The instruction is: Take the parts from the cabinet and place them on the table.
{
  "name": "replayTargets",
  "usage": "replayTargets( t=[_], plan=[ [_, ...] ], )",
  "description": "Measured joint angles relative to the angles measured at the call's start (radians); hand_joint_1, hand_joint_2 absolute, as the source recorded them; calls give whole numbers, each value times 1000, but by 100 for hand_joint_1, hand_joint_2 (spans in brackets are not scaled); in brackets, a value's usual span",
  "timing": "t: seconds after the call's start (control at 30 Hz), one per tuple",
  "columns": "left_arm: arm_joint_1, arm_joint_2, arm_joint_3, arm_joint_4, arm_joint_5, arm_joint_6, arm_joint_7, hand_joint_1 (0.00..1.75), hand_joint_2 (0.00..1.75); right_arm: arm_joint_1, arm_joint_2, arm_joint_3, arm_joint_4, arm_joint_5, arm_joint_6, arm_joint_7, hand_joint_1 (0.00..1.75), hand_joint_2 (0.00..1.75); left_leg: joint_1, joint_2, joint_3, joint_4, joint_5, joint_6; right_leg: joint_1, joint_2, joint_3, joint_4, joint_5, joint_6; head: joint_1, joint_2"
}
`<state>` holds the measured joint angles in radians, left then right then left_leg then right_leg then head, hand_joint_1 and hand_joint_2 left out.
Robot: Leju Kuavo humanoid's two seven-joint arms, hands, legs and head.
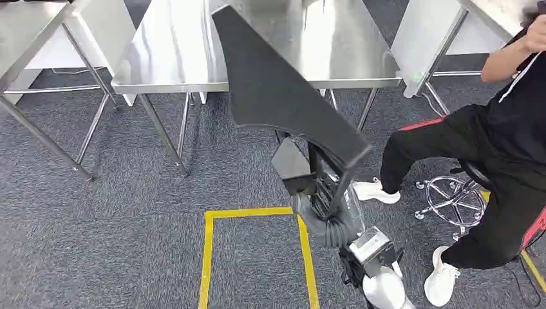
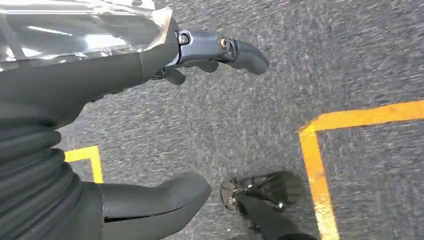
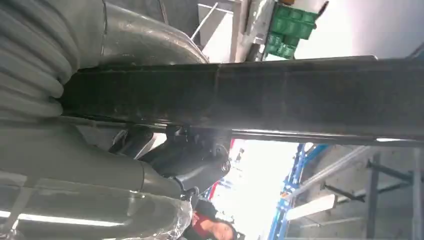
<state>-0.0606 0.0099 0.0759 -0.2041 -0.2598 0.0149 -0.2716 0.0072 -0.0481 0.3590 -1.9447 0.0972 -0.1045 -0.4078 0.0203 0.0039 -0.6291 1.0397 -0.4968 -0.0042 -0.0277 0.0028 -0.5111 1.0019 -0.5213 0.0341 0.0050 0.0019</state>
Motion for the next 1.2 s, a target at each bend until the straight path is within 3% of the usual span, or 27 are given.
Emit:
replayTargets(
  t=[0.03, 0.07, 0.1, 0.13, 0.17, 0.27, 0.3, 0.33, 0.4, 0.43, 0.47, 0.5, 0.53, 0.57, 0.6, 0.63, 0.67, 0.7, 0.73, 0.93, 1.0, 1.03, 1.07, 1.1, 1.13, 1.17, 1.2],
  plan=[
    [1, 0, 0, 0, 0, 0, 0, 0, 175, 0, 2, 0, 0, 6, 0, 1, 175, 175, -3, -3, 11, -6, 22, 10, 5, -1, -5, -4, -5, 8, 5, 0],
    [5, 0, 0, 0, 0, 0, 0, 0, 175, 2, 2, 0, -1, 11, 0, 1, 175, 175, -4, -4, 10, -8, 28, 23, 8, -1, 17, 12, 1, 18, 2, 0],
    [6, 0, 0, 0, 0, -2, -1, 0, 175, 1, 3, -2, -4, 11, 0, 1, 175, 175, -5, -7, 29, -10, 28, 31, 7, -3, 23, 10, -4, 25, 4, 0],
    [6, -2, 0, 0, 0, -2, -1, 0, 175, 1, 3, -5, -5, 16, 0, 2, 175, 175, -5, -5, 43, -17, 29, 41, 3, -3, 13, 28, -16, 25, 3, 0],
    [2, -2, 0, 0, 0, -2, -2, 0, 175, -2, 3, -6, -6, 18, 0, 2, 175, 175, -6, -7, 48, -18, 25, 48, 4, -2, -16, 77, -25, 23, 3, 0],
    [0, 0, 0, 0, 0, -3, -2, 0, 175, -1, 3, -8, -7, 19, 0, 2, 175, 175, -11, -10, 56, -18, 10, 62, 8, -1, -169, 298, -100, 9, 4, 0],
    [1, 0, 0, 0, 0, -3, -2, 0, 175, 1, 3, -8, -7, 19, 0, 2, 175, 175, -15, -13, 64, -18, 2, 62, 8, -2, -200, 319, -108, 12, 4, 0],
    [2, -1, 0, 0, 0, -3, -2, 0, 175, 3, 2, -9, -7, 19, 0, 2, 175, 175, -18, -15, 75, -18, -6, 62, 8, -2, -203, 292, -96, 17, 3, 0],
    [2, -3, 0, 0, 0, -3, -2, 0, 175, 3, 2, -11, -7, 19, 0, 2, 175, 175, -20, -20, 102, -18, -24, 60, 11, -2, -165, 158, -21, 34, 4, 0],
    [2, -4, 0, 0, 0, -3, -4, 0, 175, 3, 3, -12, -7, 18, 0, 2, 175, 175, -21, -20, 112, -19, -35, 58, 17, -3, -136, 63, 44, 36, 5, 0],
    [2, -7, 0, 1, 0, -3, -4, 0, 175, 6, 3, -14, -7, 18, 0, 2, 175, 175, -22, -21, 117, -18, -45, 54, 21, -5, -134, 35, 90, 19, 0, 0],
    [2, -6, 0, 0, 0, -3, -4, 0, 175, 4, 3, -16, -7, 17, 0, 2, 175, 175, -24, -25, 120, -20, -50, 46, 27, -6, -133, 27, 79, -1, 3, 0],
    [-1, -6, 0, 0, 0, -3, -4, 0, 175, 5, 3, -17, -8, 18, 0, 3, 175, 175, -23, -23, 117, -26, -54, 40, 32, -4, -119, 27, 88, -9, 2, 0],
    [1, -6, 0, 0, 0, -3, -4, 0, 175, 7, 3, -18, -9, 17, 0, 3, 175, 175, -23, -23, 128, -16, -46, 37, 29, -3, -127, 16, 90, -16, 2, 0],
    [1, -6, 0, 0, 0, -3, -4, 0, 175, 6, 3, -19, -10, 17, 0, 3, 175, 175, -23, -22, 131, -15, -42, 33, 23, -2, -107, 13, 90, -21, 3, 0],
    [-1, -5, 1, 0, 0, -3, -4, 0, 175, 7, 7, -19, -11, 18, 0, 3, 175, 175, -20, -19, 107, 16, -39, 28, 9, -1, -89, 1, 88, -24, 4, 0],
    [-3, -6, 0, 0, 0, -3, -5, 0, 175, 5, 7, -20, -12, 18, 0, 3, 175, 175, -19, -17, 77, 79, -29, 25, 10, -2, -75, -5, 83, -31, 3, 0],
    [-4, -7, 0, 0, 0, -3, -5, 0, 175, 4, 9, -20, -13, 18, 0, 3, 175, 175, -16, -17, 35, 146, -38, 19, 10, -3, -68, -6, 78, -38, 4, 0],
    [-3, -5, 1, 0, 0, -3, -5, 0, 175, 6, 10, -20, -13, 18, 0, 3, 175, 175, -12, -15, -11, 210, -71, 13, 10, -3, -60, -6, 71, -46, 3, 0],
    [-3, -5, 1, 0, 0, -3, -5, 0, 175, 7, 10, -20, -13, 18, 0, 3, 175, 175, -10, -14, -34, 237, -94, 8, 10, -3, -56, -6, 66, -46, 3, 0],
    [-2, -3, 1, 0, 0, -3, -5, 0, 175, 9, 10, -20, -13, 18, 0, 3, 175, 175, -7, -13, -62, 263, -125, 2, 9, -2, -49, -6, 61, -46, 3, 0],
    [1, -3, 2, 0, 2, -3, -5, 0, 175, 14, 10, -21, -13, 17, 0, 1, 175, 175, 8, -8, -79, 189, -99, -13, 2, 3, -17, -6, 35, -36, 3, 0],
    [0, -5, 9, 0, 5, -2, -6, 0, 175, 13, 11, -23, -13, 16, 1, -1, 175, 175, 13, 9, -13, -5, 38, -12, 4, 6, 15, -4, 0, -9, 1, 0],
    [-2, -5, 11, -1, 5, -2, -6, 0, 175, 9, 11, -24, -14, 15, 1, -2, 175, 175, 9, 5, -7, -5, 43, -2, 10, 4, 11, -11, -6, 0, 3, 0],
    [0, -5, 11, -1, 5, -2, -6, 0, 175, 7, 12, -24, -14, 15, 2, -2, 175, 175, 8, 2, -7, -13, 52, 13, 11, 5, 34, 3, 2, 12, 1, 0],
    [0, -6, 12, -1, 5, -2, -6, 0, 175, 8, 12, -24, -15, 14, 2, -3, 175, 175, 5, 2, 2, -13, 51, 24, 12, 5, 37, -1, 4, 21, 3, 0],
    [0, -5, 12, -2, 5, -1, -7, 0, 175, 6, 11, -25, -16, 13, 2, -3, 175, 175, 8, -2, 25, -19, 55, 32, 10, 3, 27, 7, -3, 26, 2, 0]
  ],
)
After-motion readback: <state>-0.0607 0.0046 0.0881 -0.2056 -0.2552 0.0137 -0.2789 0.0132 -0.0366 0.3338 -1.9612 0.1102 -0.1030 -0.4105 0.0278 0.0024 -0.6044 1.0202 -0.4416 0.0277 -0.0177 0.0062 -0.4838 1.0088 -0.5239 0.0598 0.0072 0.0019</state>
